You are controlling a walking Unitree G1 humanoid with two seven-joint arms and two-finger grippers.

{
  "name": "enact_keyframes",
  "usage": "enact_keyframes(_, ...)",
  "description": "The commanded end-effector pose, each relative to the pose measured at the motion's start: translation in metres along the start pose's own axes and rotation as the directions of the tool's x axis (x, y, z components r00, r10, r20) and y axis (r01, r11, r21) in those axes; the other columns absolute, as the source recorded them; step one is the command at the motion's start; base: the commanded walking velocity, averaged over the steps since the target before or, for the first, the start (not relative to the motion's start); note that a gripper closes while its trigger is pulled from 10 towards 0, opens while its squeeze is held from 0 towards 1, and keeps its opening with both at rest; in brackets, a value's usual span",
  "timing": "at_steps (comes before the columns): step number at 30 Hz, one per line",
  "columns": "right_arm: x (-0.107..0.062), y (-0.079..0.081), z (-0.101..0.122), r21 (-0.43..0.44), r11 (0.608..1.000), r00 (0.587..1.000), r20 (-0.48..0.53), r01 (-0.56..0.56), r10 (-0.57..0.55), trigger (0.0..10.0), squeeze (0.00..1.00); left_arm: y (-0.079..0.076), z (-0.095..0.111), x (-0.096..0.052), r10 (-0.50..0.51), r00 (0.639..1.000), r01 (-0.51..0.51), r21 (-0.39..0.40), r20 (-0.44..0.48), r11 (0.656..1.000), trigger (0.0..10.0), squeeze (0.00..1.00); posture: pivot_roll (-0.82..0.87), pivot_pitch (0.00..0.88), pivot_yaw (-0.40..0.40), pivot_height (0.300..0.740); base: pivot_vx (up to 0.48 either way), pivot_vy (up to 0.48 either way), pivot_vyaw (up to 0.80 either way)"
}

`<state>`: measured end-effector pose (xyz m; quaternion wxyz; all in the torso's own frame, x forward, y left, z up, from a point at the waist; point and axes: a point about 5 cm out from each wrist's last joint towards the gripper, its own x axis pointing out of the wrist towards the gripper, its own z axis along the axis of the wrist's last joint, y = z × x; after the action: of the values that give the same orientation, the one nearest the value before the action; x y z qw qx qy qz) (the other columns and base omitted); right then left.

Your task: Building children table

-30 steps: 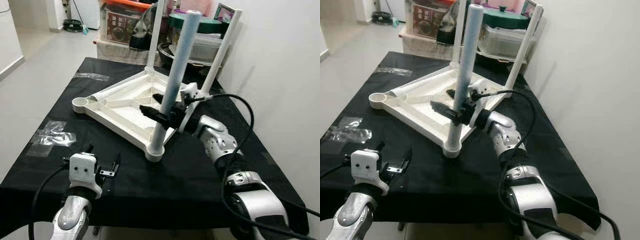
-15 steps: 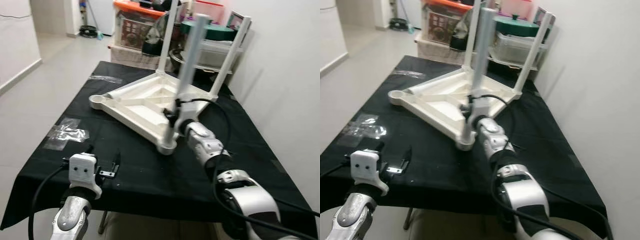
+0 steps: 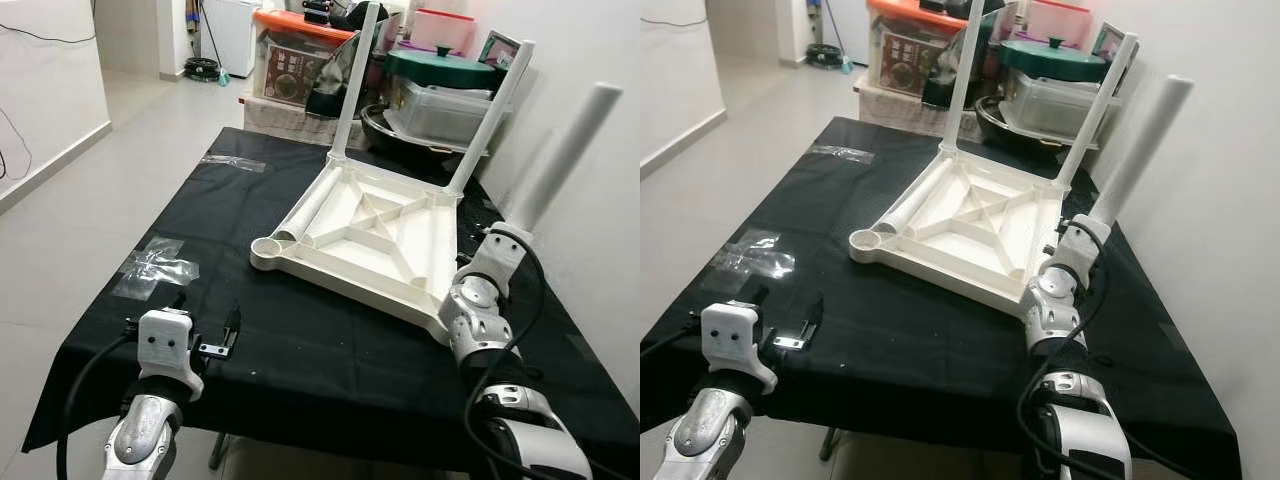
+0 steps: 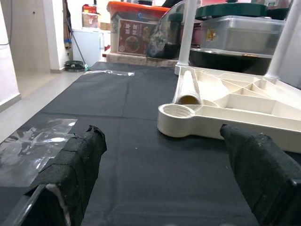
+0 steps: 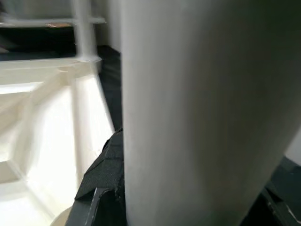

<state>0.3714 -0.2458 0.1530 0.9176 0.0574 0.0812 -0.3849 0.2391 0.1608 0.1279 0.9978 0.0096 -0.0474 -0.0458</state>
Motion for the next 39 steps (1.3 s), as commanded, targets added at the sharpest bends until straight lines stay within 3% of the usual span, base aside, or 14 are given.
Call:
enact_keyframes(1, 0.016, -0.037, -0.008, -0.074, 0.980, 0.982, -0.021, 0.184, -0.186, 0.0, 0.00, -0.001, -0.002, -0.001, -0.003, 1.000, 0.003, -0.007, -0.014, 1.000, 10.0, 0.00, 0.08, 0.000, -0.185, 0.740, 0.000, 0.000, 0.00)
enact_keyframes(5, 0.018, -0.042, -0.004, -0.070, 0.975, 0.978, -0.015, 0.209, -0.210, 0.0, 0.00, -0.001, -0.002, -0.001, -0.003, 1.000, 0.003, -0.006, -0.015, 1.000, 10.0, 0.00, 0.08, 0.000, -0.185, 0.740, 0.000, 0.000, 0.00)
enact_keyframes(11, 0.021, -0.061, -0.003, -0.046, 0.932, 0.932, -0.031, 0.359, -0.361, 0.0, 0.00, 0.001, -0.002, 0.000, 0.002, 1.000, -0.002, 0.008, -0.017, 1.000, 10.0, 0.00, 0.09, 0.000, -0.181, 0.740, 0.000, 0.000, 0.00)
enact_keyframes(18, 0.024, -0.060, 0.003, -0.041, 0.931, 0.931, -0.020, 0.363, -0.364, 0.0, 0.00, 0.001, -0.002, 0.000, 0.002, 1.000, -0.002, 0.010, -0.018, 1.000, 10.0, 0.00, 0.09, 0.000, -0.181, 0.740, 0.000, 0.000, 0.00)
enact_keyframes(19, 0.024, -0.056, 0.003, -0.046, 0.940, 0.940, -0.030, 0.339, -0.341, 2.1, 0.00, 0.001, -0.002, 0.000, 0.003, 1.000, -0.003, 0.011, -0.018, 1.000, 10.0, 0.00, 0.09, 0.000, -0.183, 0.740, 0.000, 0.000, 0.00)
enact_keyframes(20, 0.024, -0.056, 0.003, -0.046, 0.940, 0.940, -0.030, 0.339, -0.341, 2.1, 0.00, 0.001, -0.002, 0.000, 0.003, 1.000, -0.003, 0.011, -0.018, 1.000, 10.0, 0.00, 0.09, 0.000, -0.183, 0.740, 0.000, 0.000, 0.00)
enact_keyframes(21, 0.023, -0.049, 0.003, -0.051, 0.953, 0.953, -0.041, 0.298, -0.300, 10.0, 0.00, 0.001, -0.002, -0.001, 0.004, 1.000, -0.004, 0.011, -0.018, 1.000, 10.0, 0.00, 0.09, 0.000, -0.181, 0.740, 0.000, 0.000, 0.00)
enact_keyframes(23, 0.023, -0.049, 0.003, -0.051, 0.953, 0.953, -0.041, 0.298, -0.300, 10.0, 0.00, 0.001, -0.002, -0.001, 0.004, 1.000, -0.004, 0.011, -0.018, 1.000, 10.0, 0.00, 0.09, 0.000, -0.181, 0.740, 0.000, 0.000, 0.00)
enact_keyframes(24, 0.021, -0.042, 0.004, -0.033, 0.967, 0.967, -0.030, 0.253, -0.254, 10.0, 0.17, 0.001, -0.002, -0.001, 0.004, 1.000, -0.004, 0.011, -0.019, 1.000, 10.0, 0.00, 0.08, 0.000, -0.180, 0.740, 0.000, 0.000, 0.00)
enact_keyframes(25, 0.019, -0.037, 0.004, -0.017, 0.976, 0.976, -0.019, 0.218, -0.218, 10.0, 1.00, 0.001, -0.002, -0.001, 0.004, 1.000, -0.004, 0.010, -0.019, 1.000, 10.0, 0.00, 0.08, 0.000, -0.179, 0.740, 0.000, 0.000, 0.00)
enact_keyframes(34, 0.010, -0.022, 0.016, -0.016, 0.990, 0.988, 0.067, 0.138, -0.137, 10.0, 1.00, 0.001, -0.003, -0.002, 0.006, 1.000, -0.006, 0.006, -0.021, 1.000, 10.0, 0.00, 0.07, 0.000, -0.180, 0.740, 0.000, 0.000, 0.00)
enact_keyframes(37, -0.002, -0.015, 0.019, -0.031, 0.998, 0.992, 0.114, 0.063, -0.059, 10.0, 1.00, 0.001, -0.003, -0.003, 0.011, 1.000, -0.011, 0.002, -0.022, 1.000, 10.0, 0.00, 0.06, 0.000, -0.180, 0.740, 0.000, 0.000, 0.00)
enact_keyframes(39, -0.023, -0.010, 0.018, -0.055, 0.997, 0.989, 0.136, -0.046, 0.053, 10.0, 1.00, 0.002, -0.004, -0.004, 0.014, 1.000, -0.014, -0.002, -0.023, 1.000, 10.0, 0.00, 0.05, 0.000, -0.177, 0.740, 0.000, 0.000, 0.00)
